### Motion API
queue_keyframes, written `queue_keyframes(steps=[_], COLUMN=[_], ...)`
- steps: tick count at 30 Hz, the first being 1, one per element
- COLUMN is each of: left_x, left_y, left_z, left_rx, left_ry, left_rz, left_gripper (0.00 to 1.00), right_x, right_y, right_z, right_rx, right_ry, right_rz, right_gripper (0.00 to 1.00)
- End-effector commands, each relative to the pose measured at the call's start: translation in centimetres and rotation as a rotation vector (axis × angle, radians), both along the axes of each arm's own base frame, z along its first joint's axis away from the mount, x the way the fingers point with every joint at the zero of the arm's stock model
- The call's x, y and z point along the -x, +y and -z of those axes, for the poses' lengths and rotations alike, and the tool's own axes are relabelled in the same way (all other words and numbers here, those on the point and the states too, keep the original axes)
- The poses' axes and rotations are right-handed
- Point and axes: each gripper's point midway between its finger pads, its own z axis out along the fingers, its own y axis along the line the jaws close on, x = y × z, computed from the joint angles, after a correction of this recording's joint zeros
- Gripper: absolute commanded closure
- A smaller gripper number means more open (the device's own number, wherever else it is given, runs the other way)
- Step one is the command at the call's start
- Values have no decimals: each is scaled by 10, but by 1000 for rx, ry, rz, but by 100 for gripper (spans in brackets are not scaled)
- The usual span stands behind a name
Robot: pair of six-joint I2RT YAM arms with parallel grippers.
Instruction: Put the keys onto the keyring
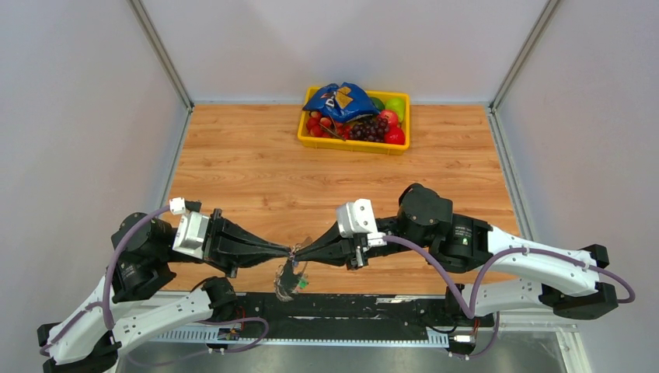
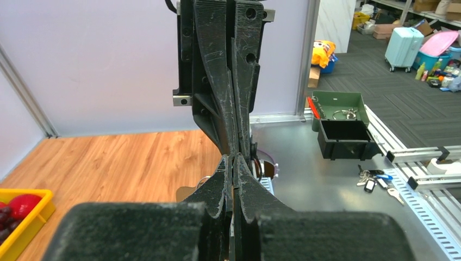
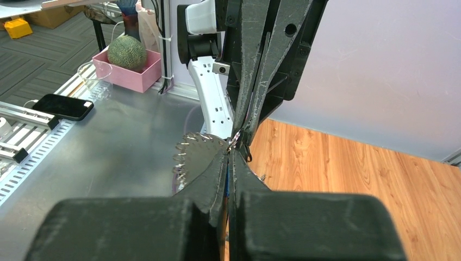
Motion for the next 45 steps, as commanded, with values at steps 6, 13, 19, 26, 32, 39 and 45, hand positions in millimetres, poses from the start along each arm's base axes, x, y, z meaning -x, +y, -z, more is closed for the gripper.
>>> queue_keyframes(steps=[6,13,19,26,32,39,45], left_x=[5,6,7,8,8,7,-1], left_y=[6,7,9,11,12,13,15], left_z=[-26,-31,-32,-34,-35,-36,-42], left_rx=[101,119,127,140,146,171,250], left_ry=[-47,-51,-52,-55,-55,-45,-15], left_rz=[7,9,9,9,9,-5,-42], left_gripper=[100,100,100,100,100,100,100], right_x=[1,-4,-6,-7,-12,-21,-30], right_y=[1,7,11,15,16,-1,-14], right_z=[-2,16,26,34,28,11,-7], right_rx=[-43,-9,13,28,17,-32,-83], right_ry=[23,39,50,62,72,67,52], right_rz=[-3,21,34,38,67,134,196], right_gripper=[100,100,100,100,96,71,67])
